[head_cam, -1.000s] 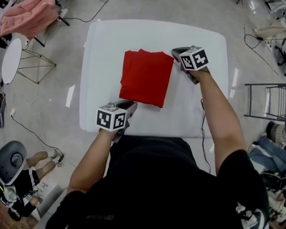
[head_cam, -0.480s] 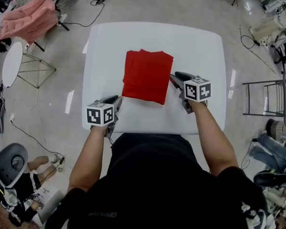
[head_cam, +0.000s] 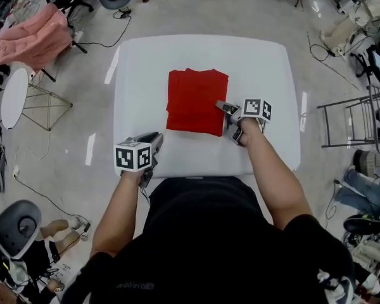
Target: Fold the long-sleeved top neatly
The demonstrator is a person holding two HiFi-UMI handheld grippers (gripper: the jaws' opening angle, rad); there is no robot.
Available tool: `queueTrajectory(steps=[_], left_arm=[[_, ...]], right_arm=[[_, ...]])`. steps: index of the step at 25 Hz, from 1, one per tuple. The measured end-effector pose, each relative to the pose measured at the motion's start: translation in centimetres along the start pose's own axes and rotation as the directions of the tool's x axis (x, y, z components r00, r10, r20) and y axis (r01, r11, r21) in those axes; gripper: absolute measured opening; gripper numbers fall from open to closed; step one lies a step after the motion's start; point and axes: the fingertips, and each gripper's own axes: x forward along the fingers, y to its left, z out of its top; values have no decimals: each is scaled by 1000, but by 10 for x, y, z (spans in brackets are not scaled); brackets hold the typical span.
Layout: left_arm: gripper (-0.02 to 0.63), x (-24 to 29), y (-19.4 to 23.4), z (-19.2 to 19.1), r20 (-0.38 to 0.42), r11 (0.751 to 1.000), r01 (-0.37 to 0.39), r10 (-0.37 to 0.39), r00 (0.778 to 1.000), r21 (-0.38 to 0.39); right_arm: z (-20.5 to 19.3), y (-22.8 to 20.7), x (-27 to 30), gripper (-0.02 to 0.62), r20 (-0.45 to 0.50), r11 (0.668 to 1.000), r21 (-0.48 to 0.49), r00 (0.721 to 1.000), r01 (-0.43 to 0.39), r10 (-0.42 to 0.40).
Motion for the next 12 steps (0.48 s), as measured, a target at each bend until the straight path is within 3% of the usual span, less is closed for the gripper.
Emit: queueTrajectory(steps=[5, 12], left_arm=[[58, -5, 2, -2, 3, 1000, -10, 10, 1000, -6], [58, -7, 0, 0, 24, 1000, -12, 13, 1000, -27]], right_arm=[[17, -1, -4, 120, -39, 999, -52, 999, -18, 16], [49, -7, -4, 130, -108, 988, -151, 993, 25, -41]])
